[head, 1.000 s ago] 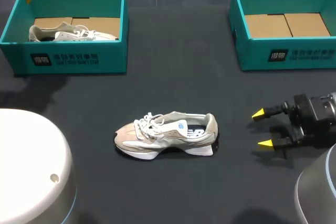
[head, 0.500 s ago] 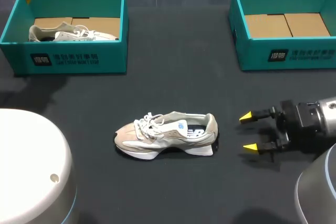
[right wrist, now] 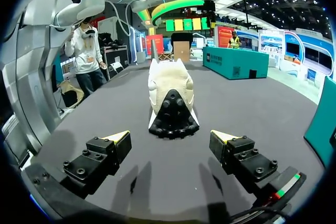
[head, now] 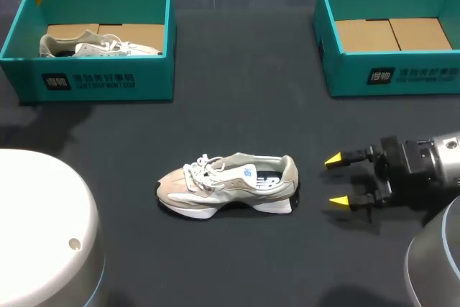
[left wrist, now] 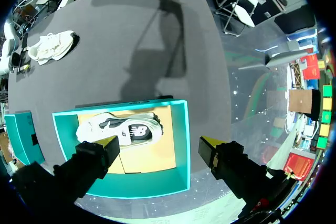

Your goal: Take the shoe out of the shoebox, open the shoe tongue, remove and reinsert the insole, then place the shoe into the shoebox

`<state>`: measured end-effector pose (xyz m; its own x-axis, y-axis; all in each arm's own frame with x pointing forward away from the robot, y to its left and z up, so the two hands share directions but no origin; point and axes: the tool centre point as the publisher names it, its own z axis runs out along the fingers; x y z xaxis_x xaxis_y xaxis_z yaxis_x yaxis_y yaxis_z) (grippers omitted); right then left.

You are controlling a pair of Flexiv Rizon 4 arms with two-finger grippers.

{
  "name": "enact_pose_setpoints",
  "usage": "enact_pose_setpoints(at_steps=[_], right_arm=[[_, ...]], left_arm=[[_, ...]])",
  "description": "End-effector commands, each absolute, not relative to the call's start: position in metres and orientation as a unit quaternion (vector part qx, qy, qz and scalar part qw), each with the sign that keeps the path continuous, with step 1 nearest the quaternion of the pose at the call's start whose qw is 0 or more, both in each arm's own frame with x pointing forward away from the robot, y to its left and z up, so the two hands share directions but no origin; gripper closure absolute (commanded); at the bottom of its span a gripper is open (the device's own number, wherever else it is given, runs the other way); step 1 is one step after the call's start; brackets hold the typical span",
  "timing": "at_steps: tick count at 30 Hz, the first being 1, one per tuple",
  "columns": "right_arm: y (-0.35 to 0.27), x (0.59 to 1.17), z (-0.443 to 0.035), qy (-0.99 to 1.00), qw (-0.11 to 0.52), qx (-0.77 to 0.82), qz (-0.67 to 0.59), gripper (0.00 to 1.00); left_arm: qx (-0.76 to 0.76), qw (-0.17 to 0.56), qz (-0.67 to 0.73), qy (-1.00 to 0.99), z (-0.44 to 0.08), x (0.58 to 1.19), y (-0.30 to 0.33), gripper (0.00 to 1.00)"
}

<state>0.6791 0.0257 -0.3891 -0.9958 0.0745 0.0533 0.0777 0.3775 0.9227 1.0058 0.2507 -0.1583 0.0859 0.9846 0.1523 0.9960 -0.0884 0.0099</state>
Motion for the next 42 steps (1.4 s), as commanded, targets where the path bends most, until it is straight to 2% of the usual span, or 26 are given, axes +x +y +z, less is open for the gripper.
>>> enact_pose_setpoints(at_steps=[1, 18, 42], right_arm=[[0.038, 0.683, -0.395, -0.829, -0.008, -0.05, -0.558, 0.0], [0.052, 0.688, -0.398, -0.828, -0.027, -0.059, -0.556, 0.0], [0.086, 0.69, -0.401, -0.827, -0.016, -0.054, -0.559, 0.0]], left_arm=[[-0.736, 0.048, -0.061, -0.673, -0.158, 1.005, 0.251, 0.0], [-0.736, 0.048, -0.061, -0.673, -0.158, 1.005, 0.251, 0.0], [-0.736, 0.048, -0.061, -0.673, -0.158, 1.005, 0.251, 0.0]])
